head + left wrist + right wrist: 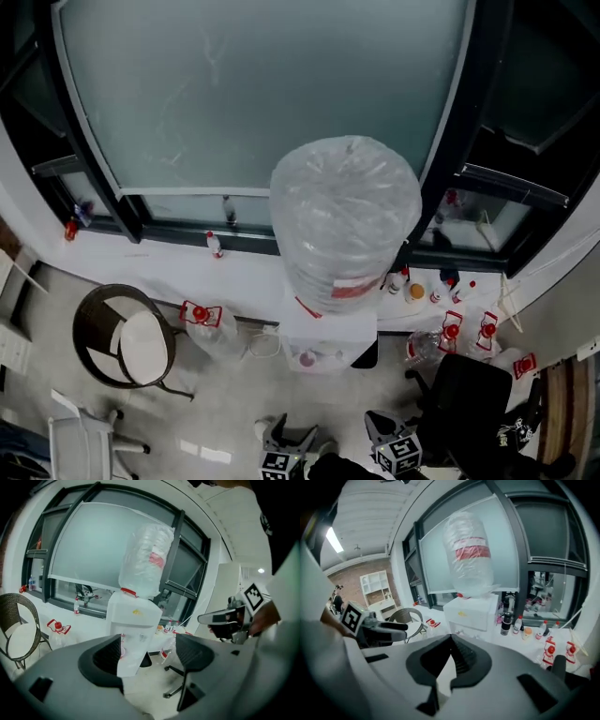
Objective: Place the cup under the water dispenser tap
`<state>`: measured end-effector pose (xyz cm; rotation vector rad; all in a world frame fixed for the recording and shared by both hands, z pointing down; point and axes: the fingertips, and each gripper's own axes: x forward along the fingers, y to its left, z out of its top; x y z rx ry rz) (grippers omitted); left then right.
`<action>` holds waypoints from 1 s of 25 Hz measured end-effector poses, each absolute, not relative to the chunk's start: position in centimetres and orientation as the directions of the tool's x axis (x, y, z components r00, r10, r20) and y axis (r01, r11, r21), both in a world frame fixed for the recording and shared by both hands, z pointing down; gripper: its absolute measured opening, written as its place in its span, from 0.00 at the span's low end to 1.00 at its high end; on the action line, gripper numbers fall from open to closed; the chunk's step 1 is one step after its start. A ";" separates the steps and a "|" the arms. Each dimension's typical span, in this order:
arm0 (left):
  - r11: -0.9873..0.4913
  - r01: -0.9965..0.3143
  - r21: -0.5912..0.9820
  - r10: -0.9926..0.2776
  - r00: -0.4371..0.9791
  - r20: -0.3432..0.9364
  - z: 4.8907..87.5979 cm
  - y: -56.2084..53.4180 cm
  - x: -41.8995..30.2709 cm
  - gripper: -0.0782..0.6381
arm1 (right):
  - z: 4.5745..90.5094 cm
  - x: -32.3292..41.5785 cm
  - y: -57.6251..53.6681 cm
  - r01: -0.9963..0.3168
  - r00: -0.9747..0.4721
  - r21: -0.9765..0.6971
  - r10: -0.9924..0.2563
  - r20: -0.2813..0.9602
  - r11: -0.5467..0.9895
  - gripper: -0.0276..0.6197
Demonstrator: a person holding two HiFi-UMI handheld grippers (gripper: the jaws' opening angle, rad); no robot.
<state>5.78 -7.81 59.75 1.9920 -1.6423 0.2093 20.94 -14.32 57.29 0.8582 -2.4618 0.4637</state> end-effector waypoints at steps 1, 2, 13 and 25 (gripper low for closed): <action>-0.117 -0.942 0.313 -0.863 0.253 0.437 58.1 -7.5 5.9 0.60 | 56.2 21.3 -14.8 -0.671 -0.675 -0.165 -0.504 0.539 0.723 0.04; -0.134 -0.939 0.317 -0.865 0.267 0.425 56.4 -7.3 6.0 0.60 | 55.1 21.4 -15.0 -0.685 -0.672 -0.178 -0.517 0.530 0.707 0.04; -0.284 -0.902 0.324 -0.893 0.372 0.253 43.2 -6.1 -0.8 0.60 | 45.3 14.1 -10.7 -0.744 -0.633 -0.146 -0.618 0.467 0.652 0.04; -0.354 -0.897 0.264 -0.911 0.394 0.117 34.7 -4.7 -5.5 0.59 | 37.9 14.1 -9.4 -0.809 -0.570 -0.109 -0.725 0.386 0.578 0.04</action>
